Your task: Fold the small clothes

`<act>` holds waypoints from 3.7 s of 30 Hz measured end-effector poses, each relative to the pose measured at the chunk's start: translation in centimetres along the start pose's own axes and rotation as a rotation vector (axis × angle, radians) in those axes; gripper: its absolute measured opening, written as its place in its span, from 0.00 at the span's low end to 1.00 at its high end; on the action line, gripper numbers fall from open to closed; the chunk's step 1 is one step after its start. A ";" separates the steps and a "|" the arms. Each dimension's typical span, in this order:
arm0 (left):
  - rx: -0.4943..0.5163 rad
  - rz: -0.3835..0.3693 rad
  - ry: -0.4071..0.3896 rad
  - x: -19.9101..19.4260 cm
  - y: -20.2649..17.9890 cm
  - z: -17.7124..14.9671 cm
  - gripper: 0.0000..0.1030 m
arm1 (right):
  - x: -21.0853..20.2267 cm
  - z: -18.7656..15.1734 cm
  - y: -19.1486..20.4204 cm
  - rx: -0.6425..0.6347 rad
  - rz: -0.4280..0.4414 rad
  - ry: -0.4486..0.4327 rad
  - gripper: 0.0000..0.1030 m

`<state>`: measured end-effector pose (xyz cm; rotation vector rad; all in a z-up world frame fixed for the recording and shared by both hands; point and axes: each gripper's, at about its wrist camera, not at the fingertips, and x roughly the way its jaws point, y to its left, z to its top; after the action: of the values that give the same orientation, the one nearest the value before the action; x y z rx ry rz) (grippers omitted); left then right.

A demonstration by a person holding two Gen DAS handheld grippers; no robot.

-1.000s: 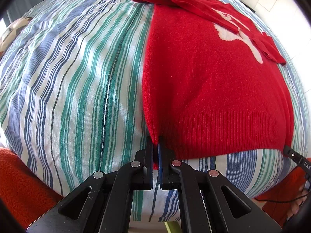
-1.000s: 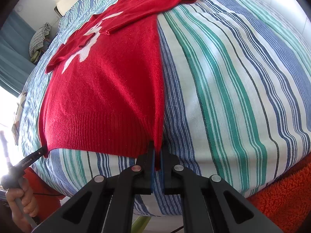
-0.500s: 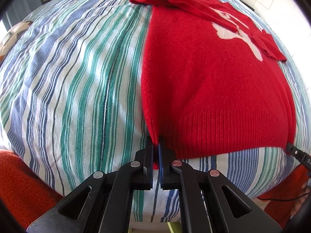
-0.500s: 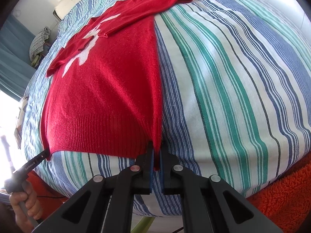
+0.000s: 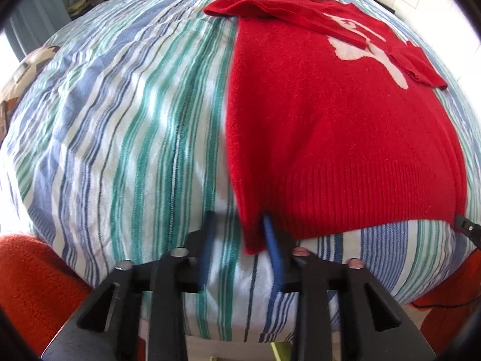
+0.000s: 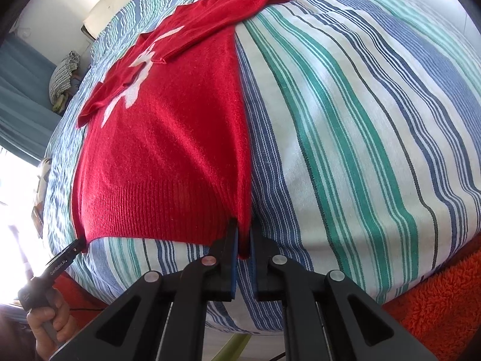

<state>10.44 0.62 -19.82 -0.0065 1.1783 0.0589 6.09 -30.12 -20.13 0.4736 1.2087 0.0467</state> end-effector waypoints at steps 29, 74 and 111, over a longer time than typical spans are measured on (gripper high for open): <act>-0.281 0.069 -0.041 -4.6 9.7 -2.8 0.76 | 3.5 15.4 15.1 -0.820 -0.108 -0.149 0.43; -0.184 0.149 0.016 -2.7 7.9 -3.1 0.76 | -5.2 21.1 -22.3 0.199 -0.620 -0.265 0.57; 0.634 -0.139 0.020 5.3 -16.8 19.6 0.39 | -7.8 4.1 -6.2 -0.060 -0.163 -0.444 0.68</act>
<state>31.40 -15.22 -17.67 0.4702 1.1717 -0.4387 5.67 -39.30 -14.46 0.3093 0.8030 -0.1549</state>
